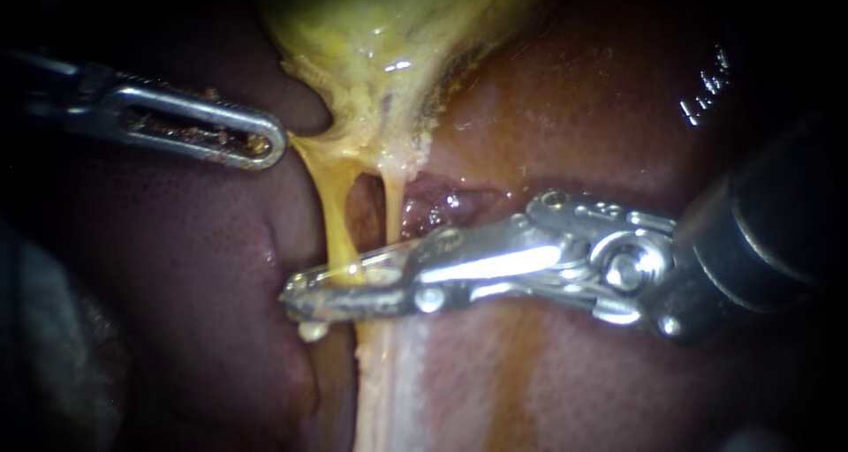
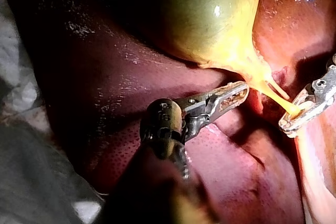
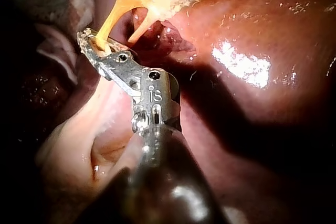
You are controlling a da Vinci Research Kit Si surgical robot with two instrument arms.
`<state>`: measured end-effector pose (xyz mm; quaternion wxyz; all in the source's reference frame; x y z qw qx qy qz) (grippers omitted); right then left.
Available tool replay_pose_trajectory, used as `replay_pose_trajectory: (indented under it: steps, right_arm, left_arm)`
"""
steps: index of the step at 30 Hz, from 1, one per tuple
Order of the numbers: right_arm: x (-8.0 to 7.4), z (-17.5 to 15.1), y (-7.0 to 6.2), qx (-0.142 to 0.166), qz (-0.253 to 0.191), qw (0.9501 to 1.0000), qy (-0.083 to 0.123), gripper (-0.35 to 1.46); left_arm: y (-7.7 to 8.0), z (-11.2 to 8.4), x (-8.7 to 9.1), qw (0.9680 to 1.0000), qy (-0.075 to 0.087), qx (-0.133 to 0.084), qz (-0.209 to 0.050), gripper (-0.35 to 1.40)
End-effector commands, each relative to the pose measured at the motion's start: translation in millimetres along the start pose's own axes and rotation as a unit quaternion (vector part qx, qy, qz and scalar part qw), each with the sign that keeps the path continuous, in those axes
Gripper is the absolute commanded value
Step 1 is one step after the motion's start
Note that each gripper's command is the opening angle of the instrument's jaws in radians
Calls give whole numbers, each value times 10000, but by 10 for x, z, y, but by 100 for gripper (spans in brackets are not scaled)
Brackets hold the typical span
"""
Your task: Clipping second clip left tube
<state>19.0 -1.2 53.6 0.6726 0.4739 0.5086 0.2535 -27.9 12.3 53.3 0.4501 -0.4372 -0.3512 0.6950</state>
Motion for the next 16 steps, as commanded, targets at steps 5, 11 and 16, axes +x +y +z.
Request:
replay_pose_trajectory:
  steps: [5,11,16]
  right_arm:
    - [-5,0,3,190,2,9997,-184,-35]
    - [-6,1,5,108,19,9999,-124,-35]
    - [-9,1,6,108,40,9998,-131,-35]
  left_arm:
    - [0,0,0,10000,11,15,-2,-35]
    - [0,1,0,10000,12,16,-2,-35]
    - [0,2,0,10000,13,18,-2,-35]
